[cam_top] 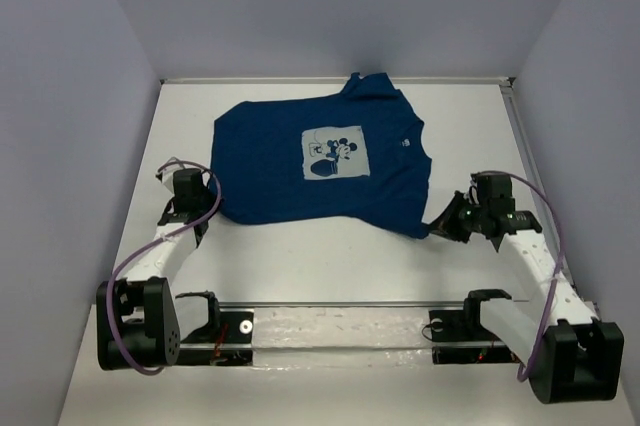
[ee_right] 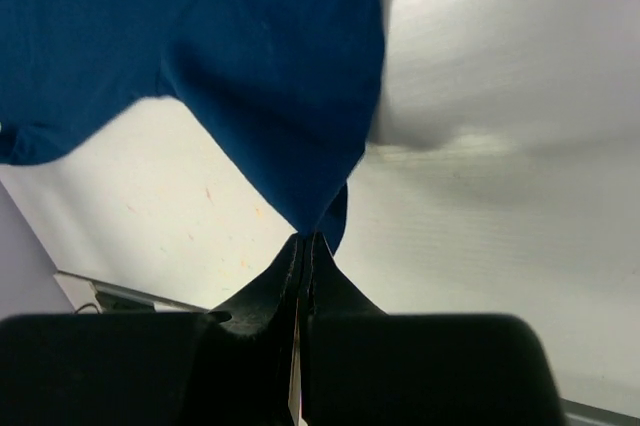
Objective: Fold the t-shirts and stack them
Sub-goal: Fold the flattened tshirt in 1/3 of the way
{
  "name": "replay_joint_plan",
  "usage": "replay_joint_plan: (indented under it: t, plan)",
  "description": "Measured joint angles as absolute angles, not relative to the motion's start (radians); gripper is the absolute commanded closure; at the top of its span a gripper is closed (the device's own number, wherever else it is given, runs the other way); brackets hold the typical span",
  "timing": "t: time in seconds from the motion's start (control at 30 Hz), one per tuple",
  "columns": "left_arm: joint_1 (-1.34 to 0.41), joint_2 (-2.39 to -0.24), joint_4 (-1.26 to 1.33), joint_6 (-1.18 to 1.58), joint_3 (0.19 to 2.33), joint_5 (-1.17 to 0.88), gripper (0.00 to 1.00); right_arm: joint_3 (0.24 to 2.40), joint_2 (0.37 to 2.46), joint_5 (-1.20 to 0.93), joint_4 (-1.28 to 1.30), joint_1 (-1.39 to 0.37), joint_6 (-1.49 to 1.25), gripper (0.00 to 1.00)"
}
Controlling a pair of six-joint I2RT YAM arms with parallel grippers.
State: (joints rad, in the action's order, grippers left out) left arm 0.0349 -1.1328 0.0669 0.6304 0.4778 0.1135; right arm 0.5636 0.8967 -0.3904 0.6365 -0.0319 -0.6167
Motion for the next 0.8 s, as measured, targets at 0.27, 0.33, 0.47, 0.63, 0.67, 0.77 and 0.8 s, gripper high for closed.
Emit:
replay_joint_plan:
  t: [0.27, 0.33, 0.47, 0.63, 0.67, 0.77, 0.8]
  plan:
    - [0.035, -1.180, 0.015, 0.681, 0.586, 0.125, 1.00, 0.916, 1.234, -0.332, 0.535, -0.032, -0.572, 1.00]
    - [0.035, -1.222, 0.017, 0.689, 0.633, 0.125, 1.00, 0.981, 1.314, -0.317, 0.507, -0.032, -0.561, 1.00]
    - [0.039, -1.313, 0.020, 0.698, 0.709, 0.123, 1.00, 1.119, 1.472, -0.296, 0.486, -0.032, -0.538, 1.00]
    - [0.050, -1.422, 0.022, 0.712, 0.785, 0.121, 1.00, 1.301, 1.668, -0.257, 0.456, -0.033, -0.510, 1.00]
    - [0.057, -1.453, 0.025, 0.716, 0.801, 0.119, 1.00, 1.337, 1.707, -0.245, 0.456, -0.033, -0.503, 1.00]
    - [0.073, -1.514, 0.025, 0.722, 0.837, 0.119, 1.00, 1.419, 1.784, -0.229, 0.464, -0.033, -0.490, 1.00]
    - [0.076, -1.530, 0.027, 0.723, 0.847, 0.120, 1.00, 1.451, 1.813, -0.224, 0.465, -0.033, -0.486, 1.00]
